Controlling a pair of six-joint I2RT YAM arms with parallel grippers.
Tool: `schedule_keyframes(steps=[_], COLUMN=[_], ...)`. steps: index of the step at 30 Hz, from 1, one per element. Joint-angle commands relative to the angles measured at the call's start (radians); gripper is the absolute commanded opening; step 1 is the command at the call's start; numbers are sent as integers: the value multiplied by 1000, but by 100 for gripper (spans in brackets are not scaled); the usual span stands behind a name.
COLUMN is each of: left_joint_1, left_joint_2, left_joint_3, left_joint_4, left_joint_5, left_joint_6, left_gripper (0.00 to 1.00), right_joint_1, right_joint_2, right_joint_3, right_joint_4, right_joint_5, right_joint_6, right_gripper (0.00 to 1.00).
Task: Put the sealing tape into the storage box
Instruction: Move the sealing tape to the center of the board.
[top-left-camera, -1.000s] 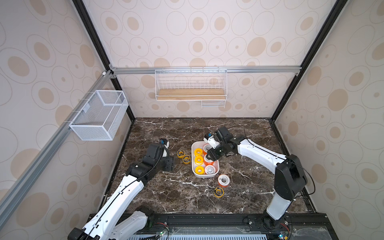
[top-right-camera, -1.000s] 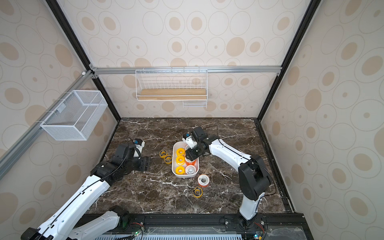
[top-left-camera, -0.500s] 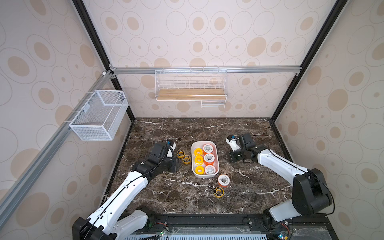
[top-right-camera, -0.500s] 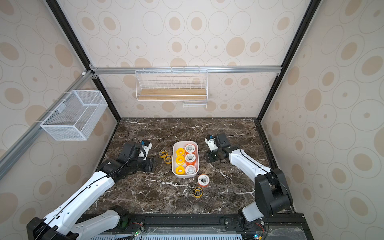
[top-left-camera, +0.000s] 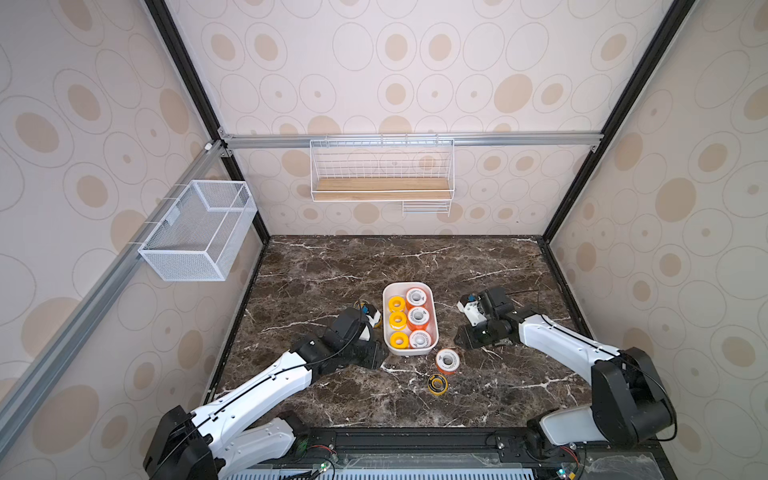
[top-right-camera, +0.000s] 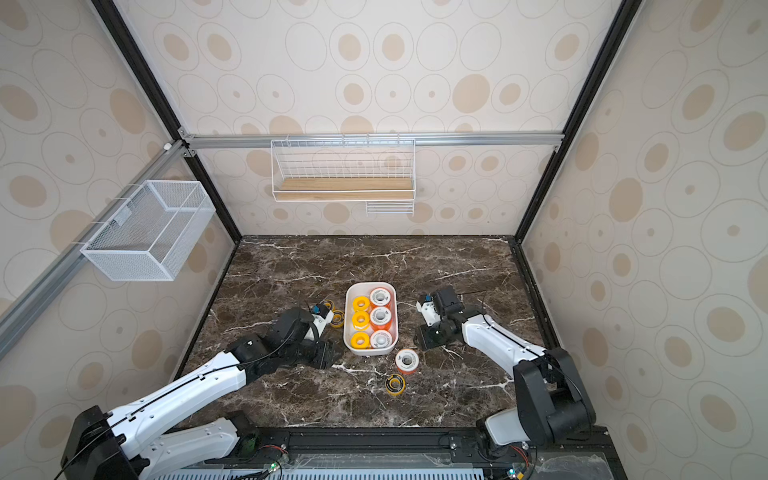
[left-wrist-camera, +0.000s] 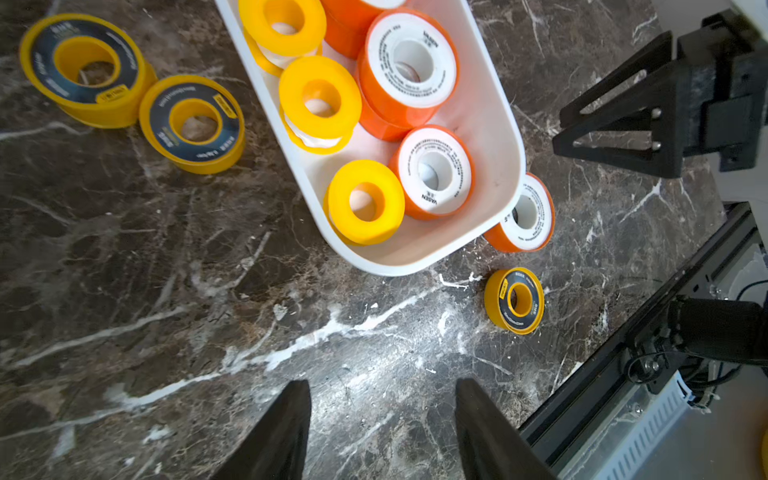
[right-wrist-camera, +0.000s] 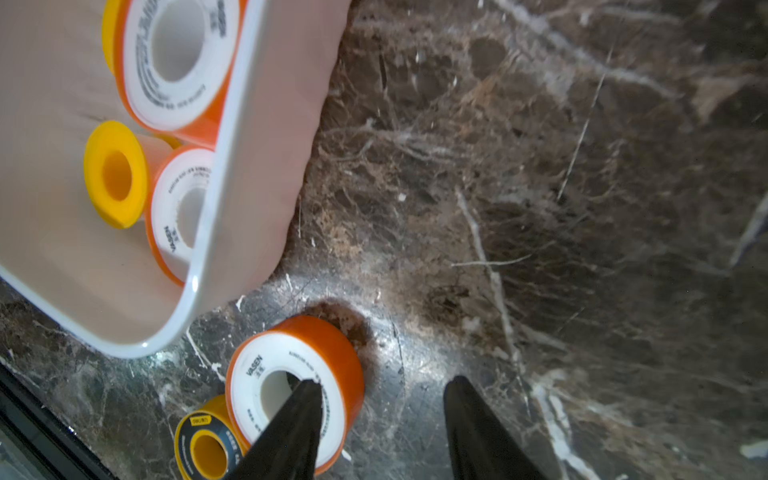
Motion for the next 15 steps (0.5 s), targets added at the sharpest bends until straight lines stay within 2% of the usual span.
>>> schedule_keyframes(steps=[1, 5, 15], left_joint_1=[-34, -65, -116], left_joint_2=[7, 20, 114], left_joint_3=[-29, -56, -67], left_joint_4=[79, 130, 261], left_joint_5=[4, 1, -2], left_joint_6=[-45, -61, -107], left_gripper=[59, 59, 61], right_joint_1=[0, 1, 44], right_joint_2=[-12, 5, 94], right_joint_3=[-28, -47, -25], right_joint_4=[-34, -23, -22], right_joint_5=[-15, 2, 15], right_joint_6=[37, 48, 36], right_gripper=[51, 44, 42])
